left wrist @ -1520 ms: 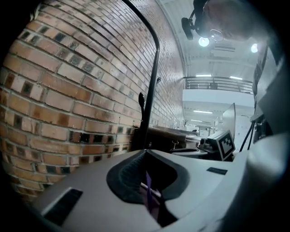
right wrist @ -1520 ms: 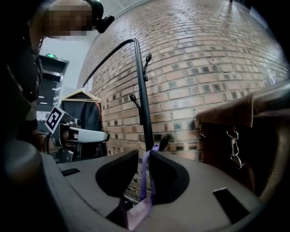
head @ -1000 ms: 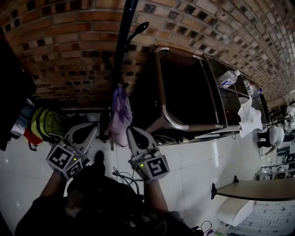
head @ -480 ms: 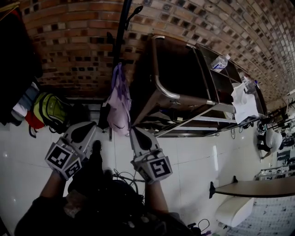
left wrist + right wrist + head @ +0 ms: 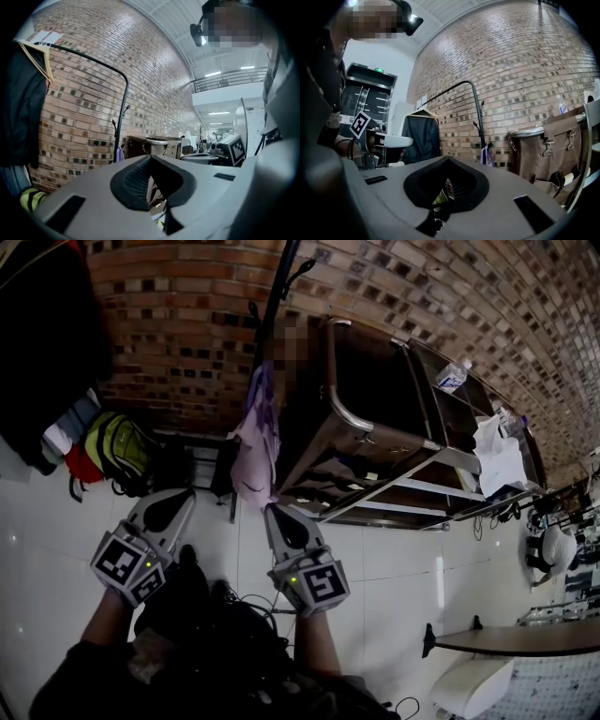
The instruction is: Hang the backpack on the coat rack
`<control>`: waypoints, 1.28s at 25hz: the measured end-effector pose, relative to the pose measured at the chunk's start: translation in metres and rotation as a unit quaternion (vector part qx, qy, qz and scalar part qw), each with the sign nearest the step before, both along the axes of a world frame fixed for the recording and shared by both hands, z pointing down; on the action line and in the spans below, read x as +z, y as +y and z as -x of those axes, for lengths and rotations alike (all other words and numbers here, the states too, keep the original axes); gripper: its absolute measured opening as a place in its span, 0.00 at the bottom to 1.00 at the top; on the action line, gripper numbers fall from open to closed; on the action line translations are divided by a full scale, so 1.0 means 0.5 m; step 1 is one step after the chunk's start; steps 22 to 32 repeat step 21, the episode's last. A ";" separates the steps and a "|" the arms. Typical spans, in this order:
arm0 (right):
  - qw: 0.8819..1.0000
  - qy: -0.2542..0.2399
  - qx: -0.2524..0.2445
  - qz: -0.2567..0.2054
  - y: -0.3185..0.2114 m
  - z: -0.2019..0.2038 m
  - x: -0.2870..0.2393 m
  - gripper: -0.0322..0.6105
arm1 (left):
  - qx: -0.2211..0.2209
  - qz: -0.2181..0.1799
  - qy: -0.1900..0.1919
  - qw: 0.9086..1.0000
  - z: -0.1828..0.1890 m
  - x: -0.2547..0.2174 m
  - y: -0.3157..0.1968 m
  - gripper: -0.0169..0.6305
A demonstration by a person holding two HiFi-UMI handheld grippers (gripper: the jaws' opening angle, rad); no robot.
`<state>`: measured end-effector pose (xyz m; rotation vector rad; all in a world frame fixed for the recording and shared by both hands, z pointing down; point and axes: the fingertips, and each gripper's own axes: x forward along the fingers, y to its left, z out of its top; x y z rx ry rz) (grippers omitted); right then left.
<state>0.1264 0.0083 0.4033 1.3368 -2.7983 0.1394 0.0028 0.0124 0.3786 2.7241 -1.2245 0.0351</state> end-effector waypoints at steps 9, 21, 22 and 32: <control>1.000 0.028 -0.006 -0.010 0.001 0.065 -0.029 0.05 | -0.010 -0.001 0.004 1.000 0.063 -0.015 0.011 0.09; 0.998 0.063 0.010 -0.013 0.020 0.162 -0.039 0.05 | -0.001 0.009 0.005 1.000 0.169 -0.009 0.025 0.09; 0.998 0.063 0.010 -0.013 0.020 0.162 -0.039 0.05 | -0.001 0.009 0.005 1.000 0.169 -0.009 0.025 0.09; 0.998 0.063 0.010 -0.013 0.020 0.162 -0.039 0.05 | -0.001 0.009 0.005 1.000 0.169 -0.009 0.025 0.09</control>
